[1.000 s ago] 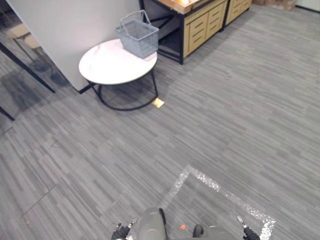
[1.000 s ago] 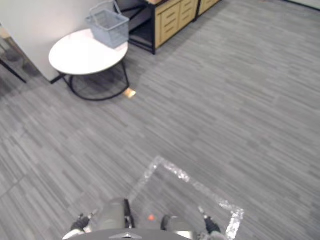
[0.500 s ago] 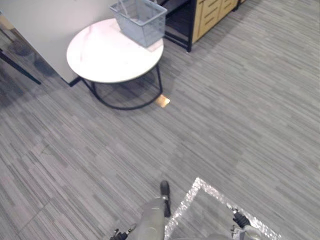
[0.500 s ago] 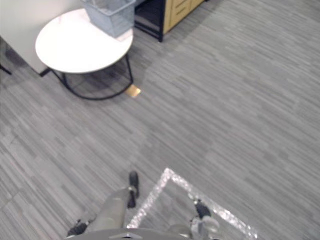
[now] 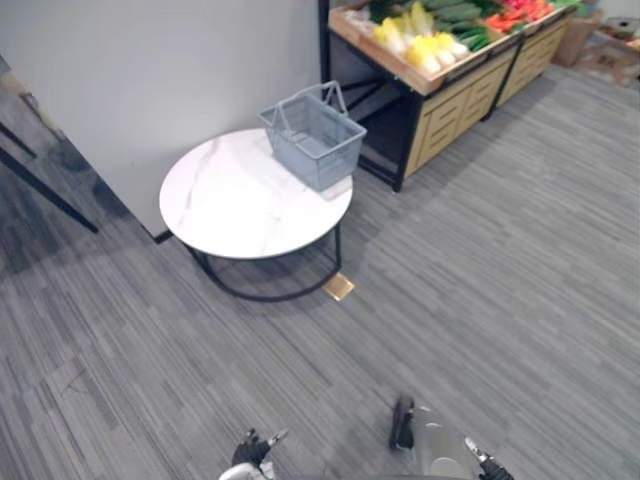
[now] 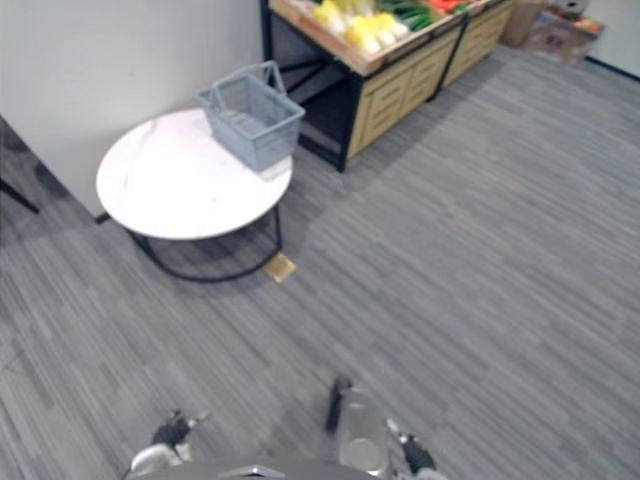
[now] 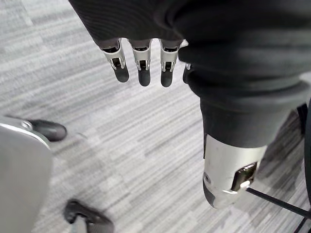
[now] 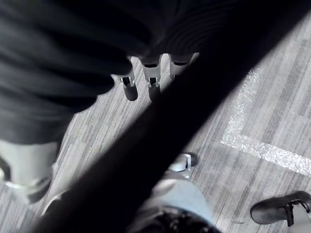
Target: Pick vegetable in the basket
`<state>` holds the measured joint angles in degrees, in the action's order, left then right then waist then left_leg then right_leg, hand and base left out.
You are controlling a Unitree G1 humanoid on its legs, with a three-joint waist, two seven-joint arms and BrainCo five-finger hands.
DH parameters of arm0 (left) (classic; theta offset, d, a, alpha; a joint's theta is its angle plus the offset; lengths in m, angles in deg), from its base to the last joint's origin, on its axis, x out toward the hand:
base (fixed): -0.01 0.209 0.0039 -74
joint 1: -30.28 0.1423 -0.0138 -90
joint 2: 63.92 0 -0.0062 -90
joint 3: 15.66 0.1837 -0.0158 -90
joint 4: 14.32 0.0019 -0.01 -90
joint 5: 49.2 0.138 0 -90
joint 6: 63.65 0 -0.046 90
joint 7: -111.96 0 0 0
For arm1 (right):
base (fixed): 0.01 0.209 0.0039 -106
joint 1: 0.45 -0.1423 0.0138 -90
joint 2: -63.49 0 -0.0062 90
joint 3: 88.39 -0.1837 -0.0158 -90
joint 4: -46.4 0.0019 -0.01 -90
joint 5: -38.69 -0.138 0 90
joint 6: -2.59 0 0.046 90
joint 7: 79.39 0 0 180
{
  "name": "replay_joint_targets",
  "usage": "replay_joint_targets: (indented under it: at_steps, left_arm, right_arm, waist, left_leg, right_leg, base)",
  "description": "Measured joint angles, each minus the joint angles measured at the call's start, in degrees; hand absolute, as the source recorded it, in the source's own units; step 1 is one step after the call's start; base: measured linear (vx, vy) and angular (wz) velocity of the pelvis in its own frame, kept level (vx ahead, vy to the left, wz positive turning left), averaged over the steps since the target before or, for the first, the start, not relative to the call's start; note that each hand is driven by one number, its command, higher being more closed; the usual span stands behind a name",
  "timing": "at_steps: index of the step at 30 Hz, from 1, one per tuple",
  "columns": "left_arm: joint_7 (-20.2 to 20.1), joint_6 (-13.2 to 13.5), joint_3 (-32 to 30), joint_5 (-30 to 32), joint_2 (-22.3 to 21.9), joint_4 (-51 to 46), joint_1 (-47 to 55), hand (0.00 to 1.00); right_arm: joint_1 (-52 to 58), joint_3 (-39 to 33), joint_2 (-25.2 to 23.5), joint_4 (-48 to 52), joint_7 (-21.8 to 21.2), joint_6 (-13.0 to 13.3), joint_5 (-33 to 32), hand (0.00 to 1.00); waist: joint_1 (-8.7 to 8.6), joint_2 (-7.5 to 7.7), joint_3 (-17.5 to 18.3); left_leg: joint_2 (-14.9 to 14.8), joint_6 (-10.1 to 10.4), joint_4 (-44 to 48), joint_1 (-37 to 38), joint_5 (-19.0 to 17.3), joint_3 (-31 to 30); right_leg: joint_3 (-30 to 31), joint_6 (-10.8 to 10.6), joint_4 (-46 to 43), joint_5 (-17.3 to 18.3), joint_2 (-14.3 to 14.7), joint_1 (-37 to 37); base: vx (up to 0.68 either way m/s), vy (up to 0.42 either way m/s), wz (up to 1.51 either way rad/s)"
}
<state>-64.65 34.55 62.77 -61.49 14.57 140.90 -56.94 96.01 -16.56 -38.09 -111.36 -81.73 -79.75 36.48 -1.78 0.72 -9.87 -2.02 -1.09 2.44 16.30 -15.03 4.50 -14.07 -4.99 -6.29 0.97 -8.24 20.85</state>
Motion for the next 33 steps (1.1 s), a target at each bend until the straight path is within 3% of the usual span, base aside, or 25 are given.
replay_joint_targets:
  at_steps: [1, 2, 3, 4, 5, 6, 8, 9, 10, 11, 12, 13, 14, 17, 19, 21, 22, 23, 24, 26, 27, 28, 30, 33]
  left_arm:
    - [0.04, 0.00, -0.83, 0.00, -0.50, 0.06, -0.13, 0.00]
    - [0.12, 0.00, -3.09, 0.02, -1.68, 0.53, 0.33, 0.00]
    - [0.12, -0.02, -3.91, 0.03, -2.55, 0.94, 0.27, 0.00]
    - [0.05, 0.02, -4.67, 0.07, -3.46, 1.07, 0.34, 0.00]
    - [0.07, 0.02, -4.69, 0.03, -4.18, 1.56, 0.51, 0.00]
    - [0.07, 0.07, -4.97, -0.05, -4.50, 1.52, 0.82, 0.00]
    - [-0.22, 0.11, -5.82, -0.05, -4.44, 1.31, 0.88, 0.00]
    - [-0.44, 0.07, -6.16, -0.29, -4.25, 0.78, 0.82, 0.00]
    - [-0.99, 0.30, -6.39, -1.14, -4.17, 0.16, 0.79, 0.00]
    - [-1.39, 0.45, -6.67, -1.38, -3.99, -0.05, 0.81, 0.00]
    - [-1.76, 0.50, -7.01, -2.39, -3.27, -0.42, 1.04, 0.00]
    - [-1.78, 0.51, -7.09, -2.43, -3.28, -0.47, 1.04, 0.00]
    - [-2.01, 0.55, -7.69, -2.73, -3.46, -1.33, 1.07, 0.00]
    - [-2.00, 1.17, -8.06, -3.30, -3.84, -2.32, 1.01, 0.00]
    - [-1.61, 1.21, -8.01, -3.25, -3.90, -2.41, 1.03, 0.00]
    - [-1.27, 1.20, -8.01, -3.15, -4.23, -2.36, 1.13, 0.00]
    - [-1.15, 1.20, -7.97, -3.11, -4.48, -2.33, 1.54, 0.00]
    - [-1.21, 1.21, -7.95, -3.14, -4.39, -2.10, 1.63, 0.00]
    - [-1.14, 1.19, -8.04, -3.15, -4.25, -1.84, 1.69, 0.00]
    - [-1.10, 1.15, -8.11, -2.82, -1.58, -1.44, 1.72, 0.00]
    - [-1.08, 1.07, -8.27, -2.75, -1.13, -1.11, 1.82, 0.00]
    - [-1.04, 0.93, -8.42, -2.62, -0.41, -0.21, 1.97, 0.00]
    - [-0.97, 0.04, -7.89, -2.01, 0.17, 2.02, 2.99, 0.00]
    - [-0.98, -0.55, -4.69, -0.51, 1.39, 2.38, 5.67, 0.00]
  right_arm:
    - [0.49, 0.01, -0.25, 0.08, 0.05, -0.09, 0.03, 0.00]
    - [0.83, -0.09, -0.30, 0.45, 0.04, -0.22, 0.06, 0.00]
    - [0.71, -0.16, -0.22, 0.54, 0.04, -0.22, 0.13, 0.00]
    - [0.71, -1.53, 0.13, 0.69, -0.12, -0.08, 0.20, 0.00]
    - [0.59, -2.16, 0.83, 0.51, -0.25, -0.10, 0.44, 0.00]
    - [0.43, -2.14, 1.12, 0.40, -0.22, -0.16, 0.59, 0.00]
    - [-0.21, -2.15, 1.65, 0.46, -0.50, -0.14, 1.97, 0.00]
    - [-0.13, -1.91, 1.55, 0.42, -0.43, -0.19, 2.22, 0.00]
    - [-0.10, -1.56, 1.54, 0.23, -0.21, -0.39, 2.21, 0.00]
    - [-0.24, -1.55, 1.51, 0.21, -0.07, -0.60, 2.16, 0.00]
    - [-0.80, -1.54, 1.35, 0.53, 0.39, -0.91, 2.11, 0.00]
    - [-0.94, -1.55, 1.36, 0.54, 0.46, -0.92, 2.10, 0.00]
    - [-1.41, -1.54, 1.65, 0.49, 0.70, -1.15, 2.12, 0.00]
    - [-1.71, -1.68, 1.91, 0.09, 0.76, -1.22, 2.05, 0.00]
    - [-1.74, -1.55, 1.85, 0.20, 0.79, -1.25, 2.03, 0.00]
    - [-1.61, -1.47, 1.86, 0.50, 0.87, -1.24, 2.01, 0.00]
    - [-1.13, -0.83, 2.22, 0.86, 0.89, -1.21, 1.97, 0.00]
    - [-0.92, -0.20, 2.54, 0.99, 0.93, -1.21, 1.90, 0.00]
    - [-0.85, 0.82, 2.73, 0.97, 1.08, -1.22, 1.87, 0.00]
    - [-0.99, 1.89, 0.74, 1.04, 0.86, -1.07, 1.74, 0.00]
    - [-1.18, 1.85, 0.38, 1.00, 0.81, -1.05, 1.75, 0.00]
    - [-1.59, 1.77, 0.04, 0.97, 0.81, -1.02, 1.75, 0.00]
    - [-1.85, 1.68, 0.16, 0.95, 0.57, -0.57, 1.76, 0.00]
    - [-1.61, 1.42, 0.15, 1.05, 0.55, 0.10, 1.93, 0.00]
  waist:
    - [0.14, 0.61, 0.20]
    - [0.23, 0.67, 0.21]
    - [0.19, -0.07, 0.23]
    - [0.07, -1.35, 0.16]
    - [0.35, -2.91, 0.48]
    - [0.44, -3.21, 0.76]
    - [0.10, -3.66, 0.96]
    - [0.03, -3.49, 0.74]
    - [0.33, -3.02, -0.03]
    - [0.44, -3.26, -0.14]
    - [0.83, -2.27, -0.89]
    - [0.90, -2.28, -0.89]
    - [1.43, -2.51, -0.96]
    - [2.25, -2.52, -1.03]
    - [2.27, -2.34, -1.03]
    - [2.19, -2.34, -0.95]
    - [2.28, -3.17, -0.44]
    - [2.58, -3.26, -0.27]
    - [3.05, -3.14, 0.61]
    - [3.45, 1.40, 2.12]
    - [3.51, 2.12, 2.59]
    - [3.58, 2.61, 2.94]
    - [3.54, 2.20, 3.34]
    - [3.06, 1.95, 3.25]
  left_leg:
    - [-0.16, 1.07, 0.00, 1.30, -0.63, -0.51]
    - [-1.51, 2.53, 0.20, 4.22, -1.74, -0.76]
    - [-2.40, 2.73, 1.11, 4.64, -1.54, -0.84]
    - [-3.95, 3.78, 3.90, 4.65, -0.46, -1.44]
    - [-6.07, 4.78, 7.42, 4.15, 1.60, -2.13]
    - [-6.88, 5.69, 10.06, 3.14, 3.01, -2.49]
    - [-8.72, 7.76, 24.23, -3.80, 9.56, -4.86]
    - [-9.65, 9.68, 36.01, -9.58, 18.08, -5.98]
    - [-11.19, 10.24, 47.10, -14.31, 19.00, -5.19]
    - [-12.03, 10.15, 51.34, -16.21, 18.45, -3.79]
    - [-13.95, 7.92, 58.34, -20.39, 14.28, 1.37]
    - [-14.11, 7.49, 58.78, -20.98, 13.57, 2.00]
    - [-14.13, 5.94, 58.04, -24.70, 10.09, 4.67]
    - [-12.50, 5.85, 47.39, -29.20, 6.57, 7.82]
    - [-10.42, 4.72, 28.03, -29.17, 7.01, 13.38]
    - [-8.29, 4.16, 14.34, -28.00, 9.90, 15.68]
    - [-7.27, 4.36, 4.32, -27.24, 13.79, 15.61]
    - [-7.13, 3.32, 4.10, -27.21, 17.73, 15.41]
    - [-6.10, 0.60, 4.19, -27.12, 20.01, 15.47]
    - [-1.77, -0.50, 4.06, -26.82, 16.96, 16.50]
    - [-1.04, -0.50, 4.05, -26.60, 16.39, 16.76]
    - [-0.31, -0.57, 4.01, -25.64, 15.46, 16.89]
    - [0.17, -0.57, 3.53, -21.52, 12.98, 16.97]
    - [0.03, -1.26, 3.18, -15.73, 9.68, 16.64]
  right_leg:
    - [2.24, 0.08, 3.69, -0.80, -0.08, -0.15]
    - [3.88, -0.02, 1.21, -7.17, 0.25, -0.12]
    - [3.54, 0.42, -1.67, -8.16, 0.54, 0.38]
    - [3.20, 1.11, -7.06, -7.73, 1.39, 1.19]
    - [1.99, 4.20, -10.60, -4.08, 2.95, 0.91]
    - [1.62, 4.55, -11.47, -2.68, 3.56, 0.61]
    - [-0.39, 5.53, -11.55, -0.05, 4.53, -2.31]
    - [-1.38, 6.11, -10.07, 1.54, 4.81, -5.55]
    - [-2.10, 6.97, -8.45, 2.51, 5.31, -9.79]
    - [-2.35, 7.51, -7.56, 2.96, 5.54, -12.27]
    - [-2.70, 7.45, -4.97, 4.38, 5.58, -18.98]
    - [-2.73, 7.37, -4.51, 4.51, 5.58, -19.95]
    - [-2.94, 6.79, -2.22, 5.96, 5.35, -23.73]
    - [-3.93, 4.93, 0.33, 6.54, 4.37, -27.41]
    - [-4.77, 2.72, 1.37, 7.59, 2.25, -29.68]
    - [-5.42, 1.01, 2.17, 8.37, 0.94, -31.39]
    - [-5.76, -0.47, 2.83, 9.25, 0.83, -32.82]
    - [-5.45, -1.28, 3.05, 9.88, 0.83, -33.38]
    - [-4.62, -1.35, 3.36, 10.20, 0.14, -34.17]
    - [-0.87, -1.34, 2.47, 9.59, -3.45, -33.68]
    - [0.04, -1.60, 1.35, 9.28, -4.24, -33.13]
    - [1.22, -1.78, -1.33, 8.83, -5.18, -32.41]
    - [4.65, -1.57, -13.11, 6.50, -6.23, -28.97]
    - [8.59, -5.69, -38.15, -1.12, -7.60, -19.58]
  base:
    - [0.66, -0.266, 0.35]
    - [0.69, -0.274, 0.30]
    - [0.71, -0.297, 0.33]
    - [0.69, -0.320, 0.20]
    - [0.81, -0.397, 0.15]
    - [0.77, -0.382, 0.09]
    - [0.59, -0.279, 0.25]
    - [0.54, -0.211, 0.36]
    - [0.52, -0.187, 0.31]
    - [0.56, -0.179, 0.26]
    - [0.36, -0.114, 0.15]
    - [0.46, -0.132, 0.18]
    - [0.26, -0.050, 0.12]
    - [0.32, 0.028, 0.13]
    - [0.34, 0.150, 0.19]
    - [0.37, 0.223, 0.26]
    - [0.40, 0.259, 0.26]
    - [0.40, 0.263, 0.21]
    - [0.33, 0.187, 0.17]
    - [0.41, 0.219, 0.18]
    - [0.39, 0.200, 0.04]
    - [0.44, 0.217, -0.05]
    - [0.43, 0.204, -0.11]
    - [0.31, 0.088, 0.06]
